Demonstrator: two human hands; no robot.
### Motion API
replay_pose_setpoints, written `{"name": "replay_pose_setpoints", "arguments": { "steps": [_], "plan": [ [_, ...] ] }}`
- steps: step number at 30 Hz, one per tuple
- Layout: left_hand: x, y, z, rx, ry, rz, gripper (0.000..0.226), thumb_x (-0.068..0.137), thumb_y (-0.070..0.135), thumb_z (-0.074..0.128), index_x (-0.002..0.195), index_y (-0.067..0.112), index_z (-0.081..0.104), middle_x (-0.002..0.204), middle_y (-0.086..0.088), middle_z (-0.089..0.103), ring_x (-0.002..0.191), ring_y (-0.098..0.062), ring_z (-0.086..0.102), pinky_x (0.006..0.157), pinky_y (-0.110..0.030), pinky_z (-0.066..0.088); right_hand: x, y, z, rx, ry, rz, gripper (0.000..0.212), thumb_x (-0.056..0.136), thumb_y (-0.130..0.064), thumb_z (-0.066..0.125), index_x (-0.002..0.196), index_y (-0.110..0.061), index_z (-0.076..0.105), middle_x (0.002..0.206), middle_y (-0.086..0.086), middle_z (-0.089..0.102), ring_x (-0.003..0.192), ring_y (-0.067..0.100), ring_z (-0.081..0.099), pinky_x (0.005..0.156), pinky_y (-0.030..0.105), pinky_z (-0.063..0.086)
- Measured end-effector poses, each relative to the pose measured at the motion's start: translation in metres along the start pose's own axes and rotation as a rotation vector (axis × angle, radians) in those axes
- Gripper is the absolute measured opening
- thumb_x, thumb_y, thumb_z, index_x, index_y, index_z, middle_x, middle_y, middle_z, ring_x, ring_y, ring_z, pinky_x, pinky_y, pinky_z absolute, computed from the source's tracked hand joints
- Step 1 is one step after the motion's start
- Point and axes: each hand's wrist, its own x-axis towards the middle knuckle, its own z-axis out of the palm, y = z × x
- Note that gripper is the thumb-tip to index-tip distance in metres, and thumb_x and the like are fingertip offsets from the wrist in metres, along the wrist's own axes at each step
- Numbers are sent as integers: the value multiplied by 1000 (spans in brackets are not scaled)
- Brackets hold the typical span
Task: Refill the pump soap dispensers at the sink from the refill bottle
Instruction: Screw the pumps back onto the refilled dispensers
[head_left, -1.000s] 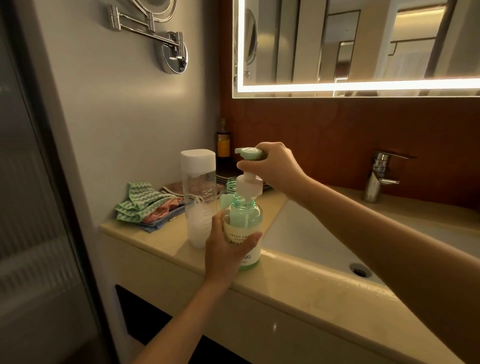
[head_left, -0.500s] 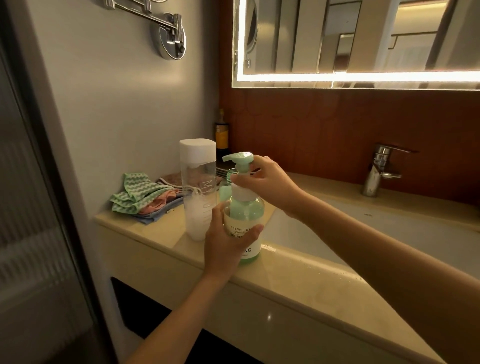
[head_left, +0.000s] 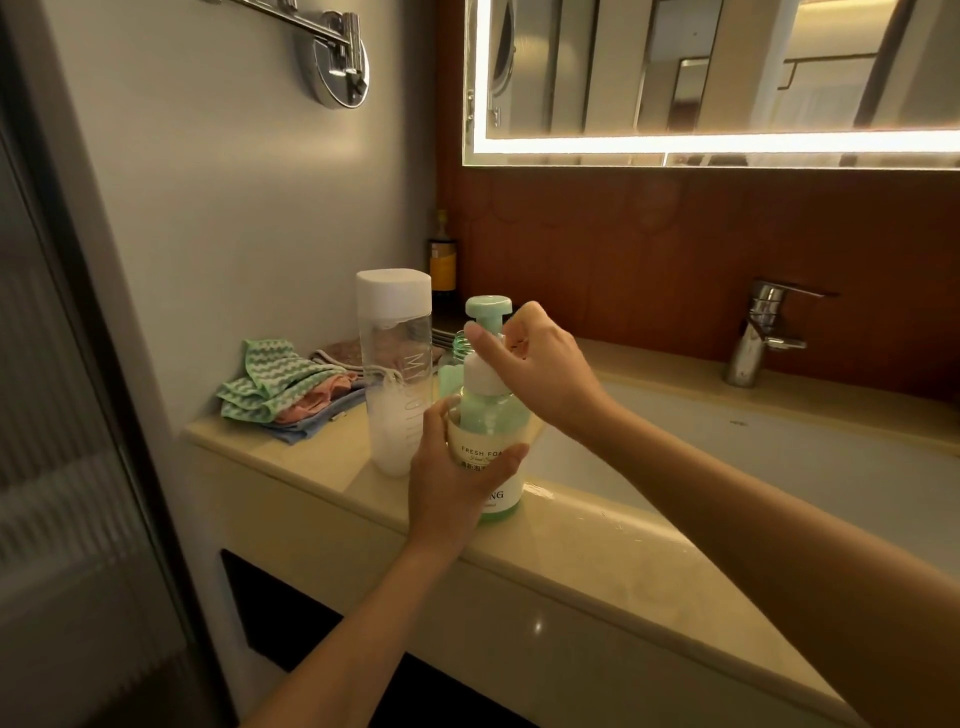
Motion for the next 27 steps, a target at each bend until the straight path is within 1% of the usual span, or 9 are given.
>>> {"name": "replay_pose_setpoints", "arguments": {
  "steps": [2, 4, 8, 13, 16, 20, 22, 24, 27],
  "plan": [
    [0, 0, 1, 2, -2, -2, 75, 54, 54, 71, 118, 34, 37, 106, 26, 50, 97, 6, 53, 74, -4, 45, 1, 0, -3, 208, -193, 61, 43, 89, -45, 51, 119, -14, 49, 111, 3, 58, 98, 17, 57, 83, 33, 50],
    [1, -1, 1, 10, 1, -4, 75, 54, 55, 71, 118, 34, 38, 105, 24, 51, 97, 4, 53, 75, -7, 45, -3, 4, -1, 331, -320, 92, 38, 93, -40, 46, 121, -15, 52, 108, 1, 60, 99, 15, 57, 86, 31, 48],
    [1, 0, 2, 20, 11, 1, 74, 56, 50, 74, 118, 33, 38, 105, 24, 51, 97, 3, 54, 76, -8, 46, -15, 14, 3, 354, -222, 52, 37, 96, -39, 38, 117, -17, 57, 104, -2, 60, 100, 13, 56, 86, 28, 47],
    [0, -1, 1, 21, 6, 17, 69, 62, 37, 79, 117, 31, 39, 104, 25, 51, 95, 7, 54, 74, -2, 44, -16, 15, 1, 388, -134, -1, 27, 98, -21, 39, 110, -9, 59, 98, 3, 59, 90, 12, 52, 75, 20, 42],
    [1, -1, 1, 14, 3, 9, 69, 62, 36, 79, 118, 31, 39, 105, 24, 52, 96, 4, 54, 74, -3, 45, -14, 16, 0, 443, -167, 9, 18, 97, -20, 42, 103, -11, 57, 91, -2, 56, 84, 7, 52, 75, 18, 43],
    [2, -3, 1, 3, -14, -15, 70, 64, 34, 80, 119, 33, 38, 112, 12, 55, 101, -3, 55, 78, -10, 47, -8, 14, -10, 464, -305, -7, 24, 97, -15, 41, 119, -15, 51, 103, -4, 57, 93, 4, 54, 81, 14, 44],
    [2, -4, 0, -4, -18, -21, 69, 64, 34, 80, 119, 33, 38, 112, 13, 55, 101, -3, 55, 78, -10, 47, -8, 12, -13, 436, -352, -17, 24, 97, -15, 40, 117, -11, 53, 107, 6, 58, 95, 10, 55, 85, 21, 44],
    [2, -3, 0, -11, -22, -21, 69, 63, 34, 80, 119, 32, 39, 108, 18, 54, 99, 0, 55, 76, -7, 47, -10, 15, -13, 360, -296, -44, 26, 96, -20, 45, 112, -4, 58, 105, 16, 61, 96, 24, 58, 88, 32, 48],
    [1, -3, -1, -15, -24, -23, 67, 64, 31, 80, 118, 32, 39, 106, 22, 53, 97, 5, 55, 73, -5, 45, -12, 18, -9, 311, -168, -83, 19, 86, -28, 61, 97, -12, 61, 91, 7, 63, 85, 20, 60, 78, 33, 52]
  ]
}}
